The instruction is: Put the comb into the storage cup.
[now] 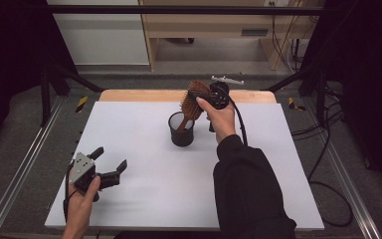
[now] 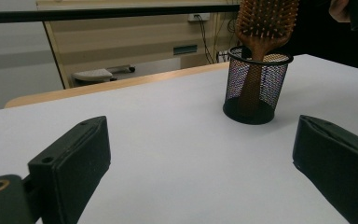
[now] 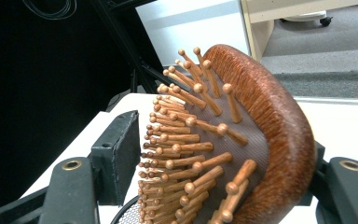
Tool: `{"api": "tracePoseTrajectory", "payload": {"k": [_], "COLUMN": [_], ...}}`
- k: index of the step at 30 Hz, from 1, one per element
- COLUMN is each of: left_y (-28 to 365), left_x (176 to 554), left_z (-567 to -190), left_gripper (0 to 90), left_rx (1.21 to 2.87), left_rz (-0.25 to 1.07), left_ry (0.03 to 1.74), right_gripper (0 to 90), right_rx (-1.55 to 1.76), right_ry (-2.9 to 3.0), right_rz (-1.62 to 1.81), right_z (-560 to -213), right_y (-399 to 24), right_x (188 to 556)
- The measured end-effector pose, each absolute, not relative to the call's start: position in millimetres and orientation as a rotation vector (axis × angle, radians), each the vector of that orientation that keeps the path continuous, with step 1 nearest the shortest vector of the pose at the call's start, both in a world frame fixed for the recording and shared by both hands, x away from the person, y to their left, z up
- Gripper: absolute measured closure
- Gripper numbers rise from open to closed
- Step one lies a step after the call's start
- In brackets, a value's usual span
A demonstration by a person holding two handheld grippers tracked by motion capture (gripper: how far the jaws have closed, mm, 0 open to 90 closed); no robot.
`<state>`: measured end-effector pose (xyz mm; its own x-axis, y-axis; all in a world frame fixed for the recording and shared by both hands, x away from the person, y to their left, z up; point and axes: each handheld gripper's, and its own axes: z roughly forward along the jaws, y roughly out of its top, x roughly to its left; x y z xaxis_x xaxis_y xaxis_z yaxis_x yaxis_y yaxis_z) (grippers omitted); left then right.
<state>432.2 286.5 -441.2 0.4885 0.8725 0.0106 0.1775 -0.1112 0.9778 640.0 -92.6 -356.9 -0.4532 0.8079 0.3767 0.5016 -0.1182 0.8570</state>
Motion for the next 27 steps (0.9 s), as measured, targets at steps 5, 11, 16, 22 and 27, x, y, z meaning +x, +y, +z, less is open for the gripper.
{"api": "tracePoseTrajectory", "payload": {"k": [5, 11, 16, 22, 27], "left_y": [286.8, 287.1, 287.3, 287.3, 287.5], "left_x": [432.2, 432.2, 432.2, 432.2, 432.2], "left_z": [-441.1, -440.9, -440.9, -440.8, -440.7], "left_gripper": [4.5, 4.5, 4.5, 4.5, 4.5], "left_rx": [1.598, 1.6, 1.599, 1.599, 1.598], "left_rz": [0.764, 0.765, 0.765, 0.766, 0.765], "left_ry": [0.928, 0.926, 0.927, 0.926, 0.927], "right_gripper": [31.6, 29.6, 27.9, 25.1, 22.7], "right_rx": [1.46, 1.462, 1.463, 1.469, 1.472], "right_ry": [1.88, 1.88, 1.882, 1.877, 1.88], "right_rz": [1.595, 1.594, 1.594, 1.594, 1.596], "right_z": [-357.0, -357.2, -357.1, -356.5, -356.5], "right_y": [-92.7, -91.9, -91.3, -91.5, -91.2], "right_x": [640.2, 640.2, 639.9, 639.7, 639.6]}}
